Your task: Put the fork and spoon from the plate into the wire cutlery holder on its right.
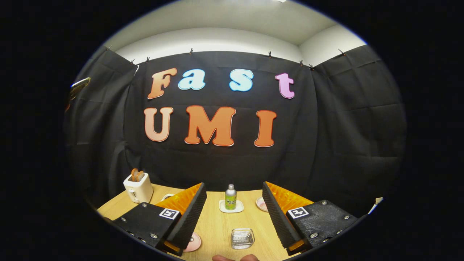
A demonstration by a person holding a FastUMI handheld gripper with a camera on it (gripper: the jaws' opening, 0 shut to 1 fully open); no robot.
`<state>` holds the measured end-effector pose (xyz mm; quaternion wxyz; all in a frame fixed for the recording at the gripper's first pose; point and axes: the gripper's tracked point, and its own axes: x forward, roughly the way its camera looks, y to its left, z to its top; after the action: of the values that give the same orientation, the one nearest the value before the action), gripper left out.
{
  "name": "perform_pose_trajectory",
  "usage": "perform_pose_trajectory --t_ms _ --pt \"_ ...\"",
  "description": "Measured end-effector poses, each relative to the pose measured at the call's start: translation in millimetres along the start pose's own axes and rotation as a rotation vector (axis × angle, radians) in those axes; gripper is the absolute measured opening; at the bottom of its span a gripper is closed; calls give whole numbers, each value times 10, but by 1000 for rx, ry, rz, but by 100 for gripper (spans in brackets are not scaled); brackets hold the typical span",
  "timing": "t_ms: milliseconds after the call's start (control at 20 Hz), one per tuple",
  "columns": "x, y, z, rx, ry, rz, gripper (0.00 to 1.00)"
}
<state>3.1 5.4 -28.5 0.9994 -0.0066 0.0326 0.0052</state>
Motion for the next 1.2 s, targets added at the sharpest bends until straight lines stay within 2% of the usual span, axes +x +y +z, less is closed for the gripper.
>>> perform_pose_trajectory --t_ms 300,650,1000,1200 --pt "53 496 -206 -3 77 112 93" --pt "167 825 -402 -7 142 165 93" --pt "189 1175 -1176 -9 421 228 92" --pt "124 1473 -1629 -12 585 311 90"
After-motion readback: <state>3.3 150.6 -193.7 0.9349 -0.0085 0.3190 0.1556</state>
